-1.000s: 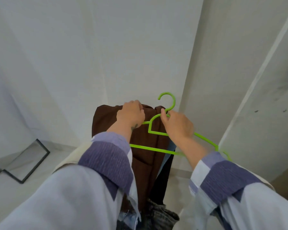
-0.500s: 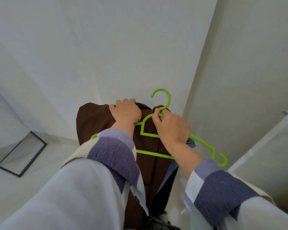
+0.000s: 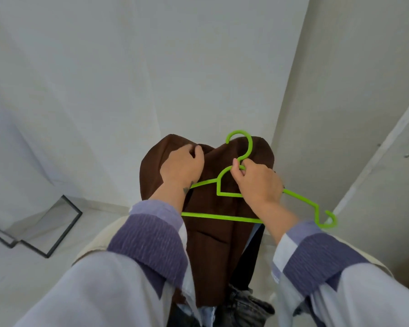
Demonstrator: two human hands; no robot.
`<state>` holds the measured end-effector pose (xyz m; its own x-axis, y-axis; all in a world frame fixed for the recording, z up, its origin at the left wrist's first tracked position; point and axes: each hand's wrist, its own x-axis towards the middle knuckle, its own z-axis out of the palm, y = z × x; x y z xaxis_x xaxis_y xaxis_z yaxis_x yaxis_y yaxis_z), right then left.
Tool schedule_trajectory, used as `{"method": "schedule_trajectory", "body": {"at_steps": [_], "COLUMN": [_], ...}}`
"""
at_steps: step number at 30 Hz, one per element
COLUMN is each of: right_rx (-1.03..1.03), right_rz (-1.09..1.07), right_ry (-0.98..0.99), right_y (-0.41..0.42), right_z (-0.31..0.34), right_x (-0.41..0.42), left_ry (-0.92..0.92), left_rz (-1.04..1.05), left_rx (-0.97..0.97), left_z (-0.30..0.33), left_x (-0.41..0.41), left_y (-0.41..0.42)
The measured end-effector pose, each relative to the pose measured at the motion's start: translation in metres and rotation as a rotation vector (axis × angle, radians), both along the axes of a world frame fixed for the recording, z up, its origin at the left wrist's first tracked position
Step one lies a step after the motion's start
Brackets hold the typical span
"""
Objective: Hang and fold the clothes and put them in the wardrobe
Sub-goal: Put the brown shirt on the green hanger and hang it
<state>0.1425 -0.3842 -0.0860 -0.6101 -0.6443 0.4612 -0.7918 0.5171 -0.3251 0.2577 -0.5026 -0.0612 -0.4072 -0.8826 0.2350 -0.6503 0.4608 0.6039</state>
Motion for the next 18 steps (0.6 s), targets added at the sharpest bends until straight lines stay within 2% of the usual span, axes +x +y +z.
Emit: {"method": "schedule_trajectory", "body": {"at_steps": [3,6,9,14,18], "right_rx": [-0.006,0.014,0.008,0.028,0.021], "right_rz": [-0.001,-0.003,-0.02,-0.019,-0.012], "right_ry": [0.016,0.055,0.057,0.072,0.049], "right_y": [0.009,0.01,0.006,-0.006,-0.017], "right_z": [0.0,0.001,0.004,0.005,-0.001], "right_x": [0.009,0.011,0.01,0.002,-0.006], "left_ry": [-0.209,-0.27,-0.318,-0.22,-0.232], "left_rz": [-0.067,-0.061,-0.052,0.0,0.029], "left_rx": [0.162,0.237,0.205,0.072,0.018], "left_z": [-0.016,-0.022,-0.018,-0.007,-0.004], "left_x": [0.012,0.015,0.011,-0.011,-0.033], "left_y": [0.003,0.002,-0.002,-0.017,-0.032]}}
